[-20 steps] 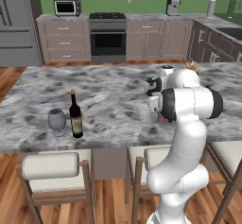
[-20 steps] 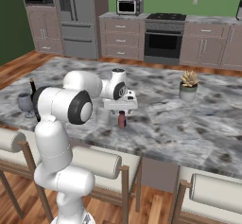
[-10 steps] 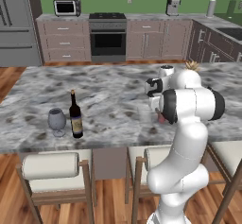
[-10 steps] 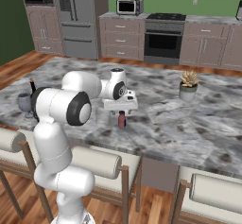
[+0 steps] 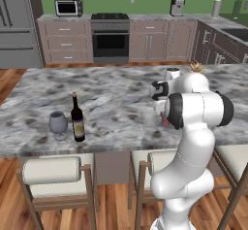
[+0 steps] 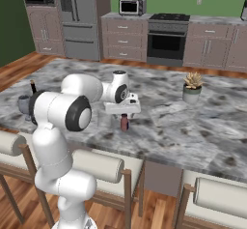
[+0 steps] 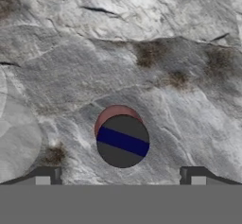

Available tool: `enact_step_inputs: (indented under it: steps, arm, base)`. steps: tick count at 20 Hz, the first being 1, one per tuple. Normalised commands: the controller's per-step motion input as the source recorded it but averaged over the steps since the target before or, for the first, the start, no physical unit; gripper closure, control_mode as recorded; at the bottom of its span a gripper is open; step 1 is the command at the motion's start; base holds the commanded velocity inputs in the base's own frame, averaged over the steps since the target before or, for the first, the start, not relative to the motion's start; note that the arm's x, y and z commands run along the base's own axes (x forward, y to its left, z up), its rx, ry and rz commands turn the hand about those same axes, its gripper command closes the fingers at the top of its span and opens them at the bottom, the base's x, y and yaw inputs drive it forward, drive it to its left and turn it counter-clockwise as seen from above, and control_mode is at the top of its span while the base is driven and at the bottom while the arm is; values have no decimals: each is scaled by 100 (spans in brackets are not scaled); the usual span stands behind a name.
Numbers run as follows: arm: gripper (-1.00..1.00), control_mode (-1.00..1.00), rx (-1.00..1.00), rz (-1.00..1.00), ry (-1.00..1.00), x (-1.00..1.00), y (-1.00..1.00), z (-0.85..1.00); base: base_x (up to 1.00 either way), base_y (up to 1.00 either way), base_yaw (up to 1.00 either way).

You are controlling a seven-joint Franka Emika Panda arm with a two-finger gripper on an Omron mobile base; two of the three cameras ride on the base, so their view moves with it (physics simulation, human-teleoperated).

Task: There is a wine glass and glass cup on the dining counter. Place the wine bottle next to the wine glass and the juice bottle next to the glass cup.

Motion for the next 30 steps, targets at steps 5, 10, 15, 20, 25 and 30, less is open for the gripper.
enact_step_inputs:
  steps: [5, 10, 15, 20, 25, 30]
  arm:
    - [-100, -100, 0, 0, 0, -15, 5, -1]
    - [-100, -100, -1, 0, 0, -18, 1, 0]
    - [-100, -100, 0, 0, 0, -22, 0, 1]
    - [-100, -100, 0, 0, 0, -23, 0, 16]
    - [-100, -100, 0, 0, 0, -37, 0, 26]
    - [-100, -100, 0, 0, 0, -43, 3, 32]
  base:
    - [0, 0, 0]
    - [0, 0, 0]
    - [0, 0, 0]
    - [0, 0, 0]
    - [0, 0, 0]
    - [0, 0, 0]
